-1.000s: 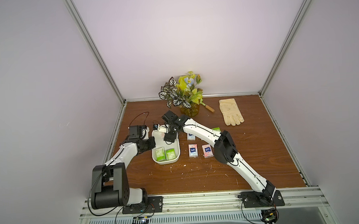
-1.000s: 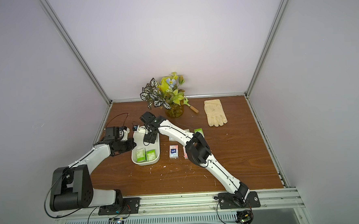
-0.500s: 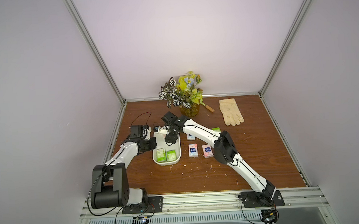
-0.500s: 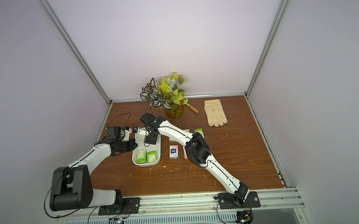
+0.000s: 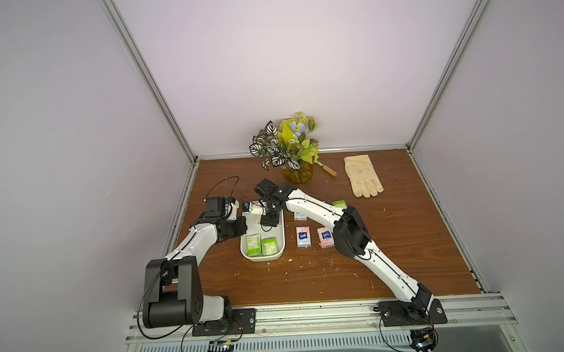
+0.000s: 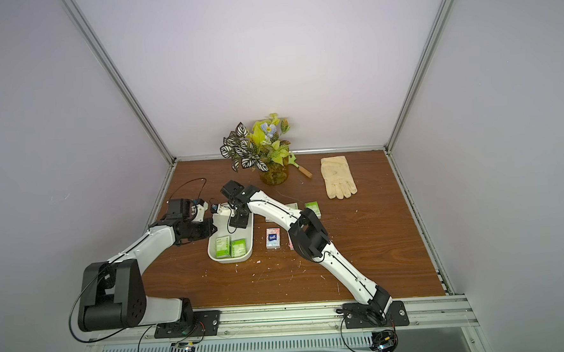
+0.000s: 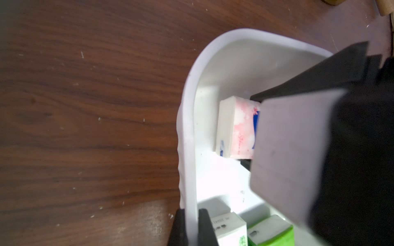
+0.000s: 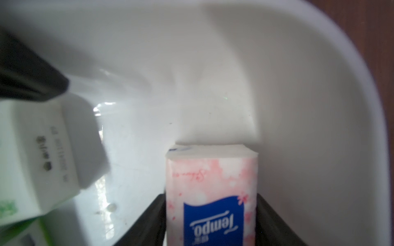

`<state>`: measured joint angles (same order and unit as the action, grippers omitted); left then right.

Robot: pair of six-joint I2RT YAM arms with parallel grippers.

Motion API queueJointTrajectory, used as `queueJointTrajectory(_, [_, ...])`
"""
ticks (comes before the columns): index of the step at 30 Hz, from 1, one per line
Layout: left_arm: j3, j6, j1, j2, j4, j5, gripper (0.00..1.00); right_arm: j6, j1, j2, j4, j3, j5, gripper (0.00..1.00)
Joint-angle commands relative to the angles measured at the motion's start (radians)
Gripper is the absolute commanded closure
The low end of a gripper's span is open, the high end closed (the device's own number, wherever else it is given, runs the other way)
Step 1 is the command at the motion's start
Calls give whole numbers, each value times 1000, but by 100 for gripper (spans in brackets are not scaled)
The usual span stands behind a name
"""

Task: Take the pocket tissues out of the storage box
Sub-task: Pick up the pocket tissues from the storage box.

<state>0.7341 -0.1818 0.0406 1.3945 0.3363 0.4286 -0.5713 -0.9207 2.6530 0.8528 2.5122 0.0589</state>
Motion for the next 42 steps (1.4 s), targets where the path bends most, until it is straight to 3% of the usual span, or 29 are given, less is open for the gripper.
queueJointTrajectory(1, [18, 23, -12, 5, 37, 24, 100, 22, 5, -5, 48, 11, 9, 43])
queueJointTrajectory(7, [16, 18, -11, 8, 32, 24, 99, 71, 5, -40, 33, 27, 11, 47])
queueJointTrajectory(17, [13, -5, -12, -30, 15, 15, 66, 167, 6, -124, 22, 23, 39, 49])
queueJointTrajectory(21, [31, -6, -10, -58, 32, 15, 58, 197, 11, -156, 19, 24, 43, 49])
queueJointTrajectory(30, [32, -25, 9, -234, 16, -57, 33, 293, 25, -263, 20, 5, -1, 49])
queueJointTrajectory(37, [-52, -107, 13, -388, -136, -194, 11, 384, 34, -421, 9, -137, -41, 49])
queueJointTrajectory(42, [-116, -170, 16, -459, -247, -264, 2, 470, 40, -583, -53, -338, -67, 49])
